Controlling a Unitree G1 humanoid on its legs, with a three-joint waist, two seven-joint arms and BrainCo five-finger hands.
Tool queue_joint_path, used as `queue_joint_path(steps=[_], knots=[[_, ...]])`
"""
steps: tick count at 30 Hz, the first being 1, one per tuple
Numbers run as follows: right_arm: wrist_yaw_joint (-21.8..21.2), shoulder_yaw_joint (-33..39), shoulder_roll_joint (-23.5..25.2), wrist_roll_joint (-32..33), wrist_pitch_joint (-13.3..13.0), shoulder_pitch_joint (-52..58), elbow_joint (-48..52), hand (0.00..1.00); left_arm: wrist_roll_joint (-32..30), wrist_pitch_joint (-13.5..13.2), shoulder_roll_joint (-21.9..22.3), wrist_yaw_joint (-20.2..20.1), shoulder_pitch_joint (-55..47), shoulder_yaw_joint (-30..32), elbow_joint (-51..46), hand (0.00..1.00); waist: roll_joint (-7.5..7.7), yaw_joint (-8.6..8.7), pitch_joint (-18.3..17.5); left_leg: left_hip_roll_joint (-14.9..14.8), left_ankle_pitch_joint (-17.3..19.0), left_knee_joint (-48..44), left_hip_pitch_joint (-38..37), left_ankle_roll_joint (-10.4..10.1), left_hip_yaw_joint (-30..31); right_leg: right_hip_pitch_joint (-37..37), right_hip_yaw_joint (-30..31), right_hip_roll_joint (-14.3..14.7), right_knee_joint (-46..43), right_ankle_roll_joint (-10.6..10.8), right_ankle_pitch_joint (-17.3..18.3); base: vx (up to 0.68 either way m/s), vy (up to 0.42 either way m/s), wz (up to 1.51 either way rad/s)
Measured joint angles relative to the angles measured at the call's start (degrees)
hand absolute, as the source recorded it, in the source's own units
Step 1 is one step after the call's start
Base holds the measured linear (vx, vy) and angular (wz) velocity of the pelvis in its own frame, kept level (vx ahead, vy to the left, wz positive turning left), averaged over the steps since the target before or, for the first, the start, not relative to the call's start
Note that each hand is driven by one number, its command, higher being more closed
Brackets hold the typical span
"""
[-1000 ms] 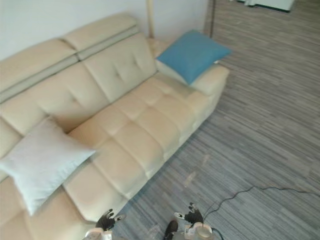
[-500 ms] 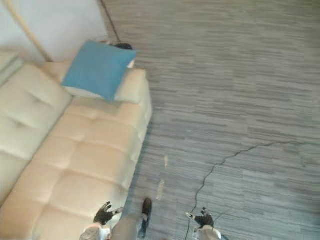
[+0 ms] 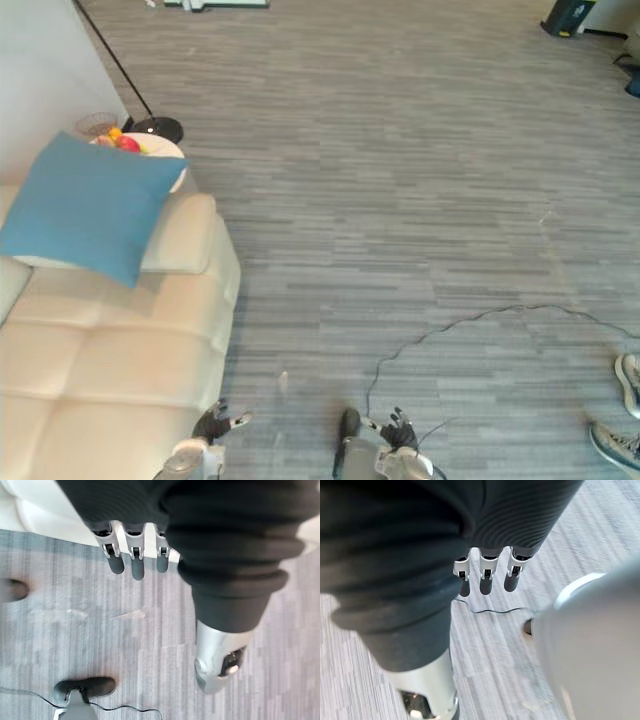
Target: Pick up cushions and gather them together orderly.
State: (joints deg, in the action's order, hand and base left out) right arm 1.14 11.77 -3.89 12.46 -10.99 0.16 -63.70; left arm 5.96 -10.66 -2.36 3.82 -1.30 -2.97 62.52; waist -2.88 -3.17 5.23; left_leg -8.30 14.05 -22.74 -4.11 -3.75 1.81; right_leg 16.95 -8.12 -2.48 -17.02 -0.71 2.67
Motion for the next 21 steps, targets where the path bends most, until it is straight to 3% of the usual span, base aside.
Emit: queue_joint_path(steps=[1,2,3,5,6,7,9,10,11,12,13,14,15,16,18,19,20,21], knots=[[0.03,-0.05,-0.51,0.05,-0.01,-0.11,-0.14,0.0,-0.1,0.02,0.2,0.0,0.32,1.18,0.01,0.0,-0.37,0.08,0.13,-0.36,-2.31,-7.8,3.57,-2.36,1.14,-1.44,-0.73,0.4,0.21,-0.61,1.22,0.51,-0.332,0.1],[0.05,-0.78,-0.62,0.14,0.03,0.04,-0.17,0.0,-0.1,0.09,0.7,-0.08,0.7,2.1,-0.01,0.0,-0.5,0.15,0.33,-0.71,-8.42,-17.55,8.02,-3.3,1.4,-4.18,-1.16,0.64,0.88,-1.26,2.73,0.5,-0.311,0.22],[0.05,-1.13,-0.45,0.85,0.01,-0.19,-0.12,0.0,-0.09,0.05,0.76,-0.1,0.95,2.19,-0.08,0.0,0.07,0.07,1.11,-1.41,-12.02,-22.95,10.2,-3.83,0.76,-6.7,-1.47,0.69,1.99,-1.74,3.37,0.42,-0.2,0.24],[0.36,-0.56,-0.59,1.78,0.04,0.04,-0.93,0.0,-0.13,-0.3,0.82,-0.25,1.34,1.77,-0.27,0.0,-0.03,-0.16,1.49,-2.82,-6.05,-31.96,15.24,-1.13,-3.94,-14.16,-2.36,0.62,5.81,-2.79,4.42,0.35,-0.136,0.2],[0.53,-0.41,-0.65,2.29,0.0,-0.11,-0.91,0.0,-0.11,-0.36,0.92,-0.24,1.34,1.68,-0.79,0.0,0.09,-0.13,1.54,-2.49,-4.11,-30.99,17.25,-0.38,-6.49,-16.67,-2.75,0.3,7.77,-2.58,4.61,0.4,-0.135,0.26],[0.73,0.0,-0.66,3.71,-0.02,-0.41,-0.85,0.0,-0.06,-0.62,1.01,-0.25,1.5,1.15,-1.41,0.0,0.24,-0.17,1.51,-0.4,-2.1,-23.15,20.81,0.06,-9.51,-19.84,-3.81,-0.48,10.68,-1.92,5.0,0.4,-0.109,0.25],[0.83,0.55,-0.62,3.82,0.05,-0.57,-0.88,0.0,-0.06,-0.92,0.99,-0.24,1.71,0.82,-1.57,0.0,0.29,-0.31,1.58,1.4,-2.05,-15.1,22.75,0.28,-10.29,-21.57,-4.39,-0.76,12.3,-1.46,5.34,0.33,-0.026,0.31],[1.1,1.27,-0.59,3.79,0.06,-0.3,-0.84,0.0,-0.12,-0.97,1.17,-0.21,1.63,0.58,-1.91,0.0,0.2,-0.4,1.53,4.45,-5.57,2.02,22.62,0.15,-10.4,-24.38,-5.82,-0.73,15.02,-0.35,6.02,0.34,0.03,0.37],[1.13,1.25,-0.65,3.74,0.06,-0.13,-0.85,0.0,-0.12,-0.95,1.17,-0.2,1.6,0.21,-2.22,0.0,0.05,-0.48,1.43,5.09,-7.44,7.18,22.3,0.15,-10.43,-25.24,-6.19,-0.41,15.77,0.11,6.31,0.35,0.054,0.34],[1.19,1.23,-0.76,3.69,0.06,-0.08,-0.96,0.0,-0.11,-0.96,1.12,-0.16,1.57,-0.48,-2.22,0.0,-0.17,-0.7,1.48,5.47,-9.46,11.92,22.12,0.17,-10.48,-26.14,-6.43,0.13,16.57,0.6,6.85,0.3,0.099,0.07],[1.26,1.03,-0.64,3.49,0.14,-0.09,-1.14,0.0,-0.11,-0.96,0.9,-0.2,1.59,-0.56,-2.27,0.0,0.04,-1.45,1.49,5.58,-14.78,14.01,22.06,1.94,-10.33,-27.82,-6.27,0.64,16.85,1.43,8.19,0.43,0.134,-0.03],[1.27,1.01,-0.38,3.36,0.15,-0.03,-1.22,0.0,-0.12,-0.95,0.49,-0.21,1.64,-0.56,-2.27,0.0,1.33,-1.71,0.88,6.1,-18.64,14.03,22.0,3.65,-10.87,-28.4,-5.75,0.03,16.72,2.35,9.3,0.53,0.146,-0.03],[1.26,0.94,0.93,3.31,0.15,-0.24,-1.18,0.0,-0.17,-0.91,0.05,-0.28,1.79,-0.51,-2.34,0.0,2.77,-1.85,0.18,7.6,-18.1,13.49,21.89,4.98,-11.88,-28.77,-5.71,-1.61,16.06,3.22,10.47,0.46,0.098,0.02],[1.23,0.97,1.22,3.24,0.07,0.2,-1.2,0.0,-0.19,-0.9,-0.47,-0.34,1.94,-0.55,-2.37,0.0,4.23,-1.85,-0.09,8.8,-16.7,12.96,21.27,5.58,-12.18,-28.29,-5.24,-3.02,14.17,3.95,10.95,0.47,0.101,0.03],[1.11,0.69,1.54,3.07,0.15,0.75,-0.95,0.0,-0.18,-0.82,-0.57,-0.36,2.17,-0.57,-2.19,0.0,4.61,-2.11,0.02,9.82,-12.62,9.6,19.24,6.95,-12.4,-24.19,-1.23,-5.43,-0.69,5.02,11.46,0.52,0.188,0.06],[1.08,0.9,1.76,2.95,0.2,0.96,-1.08,0.0,-0.18,-0.81,-0.81,-0.35,2.14,-0.68,-2.16,0.0,4.84,-2.16,0.15,10.25,-11.56,9.47,17.83,7.07,-12.33,-22.43,-0.43,-6.13,-6.71,6.67,11.17,0.65,0.27,0.24],[0.83,1.01,2.59,1.23,0.27,1.87,-1.02,0.0,-0.12,-0.43,-0.98,-0.34,1.91,-0.91,-2.19,0.0,5.43,-2.1,0.28,12.04,-8.47,9.69,12.93,7.71,-11.18,-15.97,1.6,-8.88,-26.13,12.04,5.56,0.47,0.183,0.22],[0.74,0.99,2.78,1.11,0.25,2.22,-0.77,0.0,-0.08,-0.2,-1.06,-0.35,1.75,-0.91,-2.18,0.0,5.44,-2.07,0.28,12.33,-7.6,9.59,11.78,7.75,-10.57,-14.5,2.07,-9.08,-30.27,11.8,5.41,0.48,0.146,0.3]])
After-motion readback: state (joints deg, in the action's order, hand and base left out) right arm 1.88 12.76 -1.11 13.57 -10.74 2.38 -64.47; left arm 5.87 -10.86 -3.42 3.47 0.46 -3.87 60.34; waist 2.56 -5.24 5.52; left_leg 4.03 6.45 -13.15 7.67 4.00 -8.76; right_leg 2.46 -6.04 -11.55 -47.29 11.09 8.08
